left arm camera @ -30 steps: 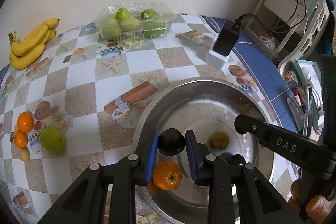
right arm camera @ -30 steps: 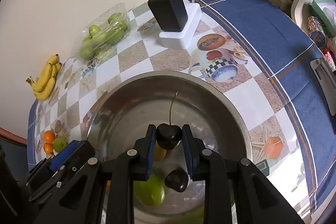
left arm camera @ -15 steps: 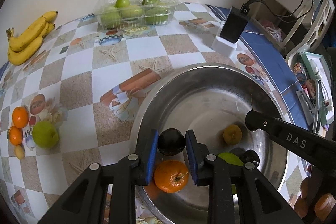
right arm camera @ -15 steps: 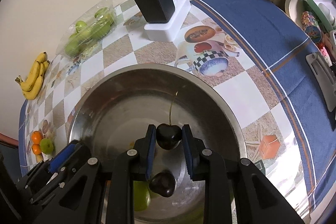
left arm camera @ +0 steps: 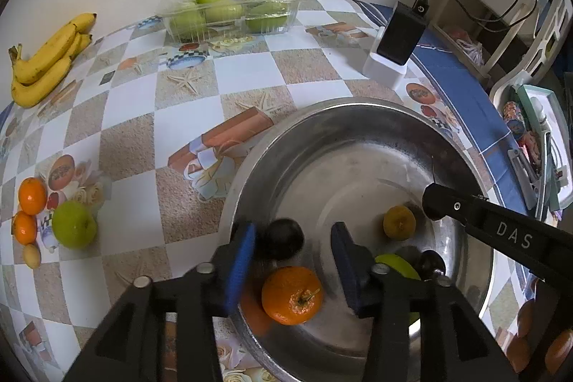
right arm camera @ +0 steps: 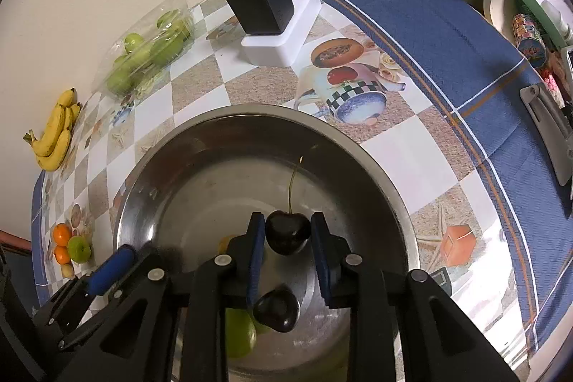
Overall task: Organize fruits
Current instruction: 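Open left tool to drop the dark fruit while right tool releases the cherry into the bowl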
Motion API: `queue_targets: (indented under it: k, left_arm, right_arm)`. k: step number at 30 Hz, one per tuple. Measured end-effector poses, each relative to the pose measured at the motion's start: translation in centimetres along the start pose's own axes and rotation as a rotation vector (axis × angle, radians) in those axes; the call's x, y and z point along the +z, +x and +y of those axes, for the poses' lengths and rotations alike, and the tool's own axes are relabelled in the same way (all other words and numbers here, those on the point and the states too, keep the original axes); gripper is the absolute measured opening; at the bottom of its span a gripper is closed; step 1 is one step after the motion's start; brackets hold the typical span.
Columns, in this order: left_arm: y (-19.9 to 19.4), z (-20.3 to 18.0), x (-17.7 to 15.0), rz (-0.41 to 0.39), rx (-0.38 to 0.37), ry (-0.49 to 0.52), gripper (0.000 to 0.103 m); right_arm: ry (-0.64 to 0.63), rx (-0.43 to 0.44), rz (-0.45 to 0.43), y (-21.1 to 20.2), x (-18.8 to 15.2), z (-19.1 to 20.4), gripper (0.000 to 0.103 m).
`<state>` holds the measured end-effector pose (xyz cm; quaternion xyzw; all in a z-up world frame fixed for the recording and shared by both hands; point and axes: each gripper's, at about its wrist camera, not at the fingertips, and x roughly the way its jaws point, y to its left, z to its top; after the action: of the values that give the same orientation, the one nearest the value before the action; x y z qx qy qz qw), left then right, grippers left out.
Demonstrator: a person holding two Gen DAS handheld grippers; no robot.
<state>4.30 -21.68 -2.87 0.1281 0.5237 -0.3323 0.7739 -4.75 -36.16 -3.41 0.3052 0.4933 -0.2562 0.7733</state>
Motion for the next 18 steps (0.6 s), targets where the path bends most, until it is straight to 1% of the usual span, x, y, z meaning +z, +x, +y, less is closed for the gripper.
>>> queue_targets:
  k: [2, 3, 4, 5, 6, 8, 10, 11, 12, 13, 14, 16, 18]
  left_arm:
    - [-0.3, -0.1, 0.1, -0.004, 0.005, 0.003, 0.049]
    - [-0.4, -0.1, 0.2, -0.008, 0.007, 0.003, 0.050]
    - [-0.6, -0.1, 0.3, -0.013, 0.007, 0.003, 0.052]
    - [-1.0, 0.0, 0.4, -0.023, 0.006, 0.001, 0.054]
    - [-1.3, 0.0, 0.6, -0.030, 0.007, -0.001, 0.057]
    - [-2.0, 0.2, 0.8, -0.045, 0.009, -0.009, 0.059]
    - [-2.6, 0.5, 1.0, -0.054, 0.016, -0.019, 0.063]
    - [-3.0, 0.7, 1.1, -0.059, 0.026, -0.028, 0.067]
    - [-3.2, 0.9, 1.1, -0.062, 0.033, -0.034, 0.069]
    - [-3.4, 1.1, 1.2, -0.064, 0.040, -0.042, 0.070]
    - [-3.6, 1.4, 1.3, -0.065, 0.051, -0.052, 0.072]
    - [-3.9, 1.9, 1.3, -0.067, 0.077, -0.067, 0.082]
    - [-4.2, 2.6, 1.3, -0.066, 0.111, -0.084, 0.087]
  right_arm:
    - [-0.003, 0.002, -0.001, -0.2, 0.0, 0.0, 0.028]
    - [-0.003, 0.002, -0.004, -0.3, 0.0, 0.1, 0.031]
    - [-0.003, 0.001, -0.009, -0.6, 0.1, 0.1, 0.034]
    - [-0.003, 0.002, -0.018, -0.9, 0.2, 0.2, 0.042]
    - [-0.003, 0.005, -0.026, -1.2, 0.2, 0.2, 0.046]
    - [-0.004, 0.017, -0.047, -1.9, 0.4, 0.4, 0.046]
    - [-0.009, 0.016, -0.059, -2.5, 0.5, 0.5, 0.047]
    - [-0.016, 0.012, -0.064, -2.8, 0.5, 0.7, 0.052]
    - [-0.022, 0.008, -0.067, -3.0, 0.5, 0.8, 0.059]
    - [-0.026, 0.007, -0.072, -3.2, 0.5, 1.0, 0.061]
    - [-0.029, 0.012, -0.075, -3.3, 0.6, 1.1, 0.062]
    - [-0.032, 0.020, -0.073, -3.5, 0.6, 1.2, 0.062]
    - [-0.041, 0.012, -0.072, -3.5, 0.7, 1.5, 0.062]
